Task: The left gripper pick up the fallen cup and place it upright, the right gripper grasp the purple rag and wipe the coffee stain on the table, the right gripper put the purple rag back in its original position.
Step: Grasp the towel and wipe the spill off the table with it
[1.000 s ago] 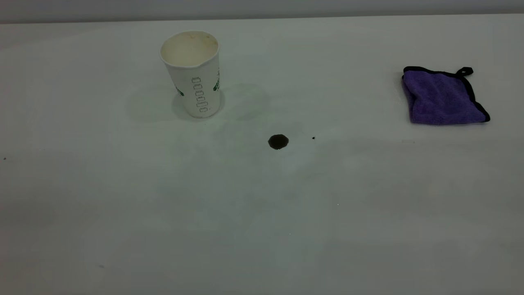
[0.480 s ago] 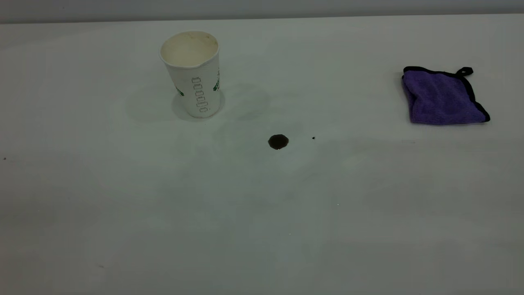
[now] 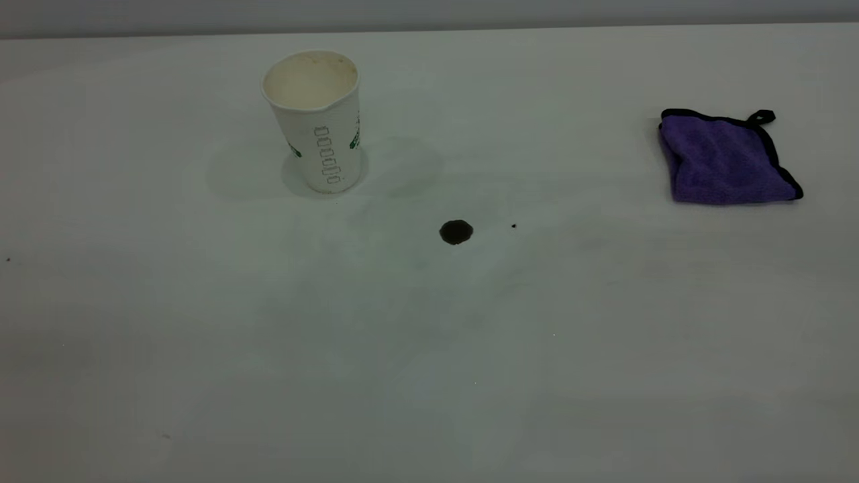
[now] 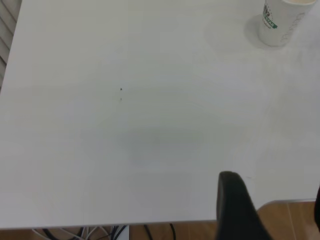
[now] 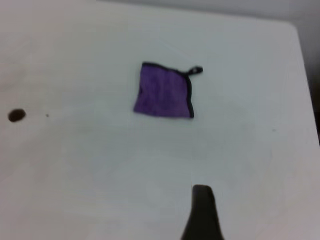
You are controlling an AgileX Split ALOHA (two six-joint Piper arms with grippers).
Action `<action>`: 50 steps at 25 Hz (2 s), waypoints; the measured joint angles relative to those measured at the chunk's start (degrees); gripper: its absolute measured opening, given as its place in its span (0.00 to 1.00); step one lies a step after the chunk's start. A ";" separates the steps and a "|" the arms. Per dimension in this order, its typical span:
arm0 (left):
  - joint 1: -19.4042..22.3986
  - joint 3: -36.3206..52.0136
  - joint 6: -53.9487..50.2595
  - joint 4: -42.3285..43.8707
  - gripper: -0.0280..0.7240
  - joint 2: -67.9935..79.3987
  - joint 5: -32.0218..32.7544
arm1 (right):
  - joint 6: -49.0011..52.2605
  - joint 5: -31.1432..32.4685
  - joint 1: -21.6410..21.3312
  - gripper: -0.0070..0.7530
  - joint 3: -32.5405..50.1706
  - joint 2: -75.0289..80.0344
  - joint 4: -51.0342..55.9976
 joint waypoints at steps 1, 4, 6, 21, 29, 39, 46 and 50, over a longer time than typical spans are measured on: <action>0.00 0.00 0.00 0.00 0.63 0.00 0.00 | 0.00 -2.33 0.00 0.86 -0.57 5.02 -0.37; 0.00 0.00 0.00 0.00 0.63 0.00 0.00 | 0.25 -10.36 0.00 0.88 -1.67 18.94 -0.37; 0.00 0.00 0.00 0.00 0.63 0.00 0.00 | 0.25 -16.31 0.00 0.89 -2.46 28.33 -0.37; 0.00 0.00 0.00 0.00 0.63 0.00 -0.05 | -5.57 -35.39 0.10 0.89 -20.09 86.73 7.33; 0.00 0.05 0.00 0.00 0.63 0.00 -0.11 | -7.83 -36.06 2.90 0.89 -31.38 103.59 7.93; 0.00 0.05 0.00 0.00 0.63 0.00 -0.12 | -10.33 -34.37 2.90 0.87 -43.52 114.25 6.01; 0.00 0.05 0.00 0.00 0.63 0.00 -0.12 | -10.33 -33.81 2.56 0.83 -49.40 120.20 3.63; 0.00 0.05 0.00 0.00 0.63 0.00 -0.12 | -10.33 -33.61 1.45 0.80 -50.75 122.17 3.63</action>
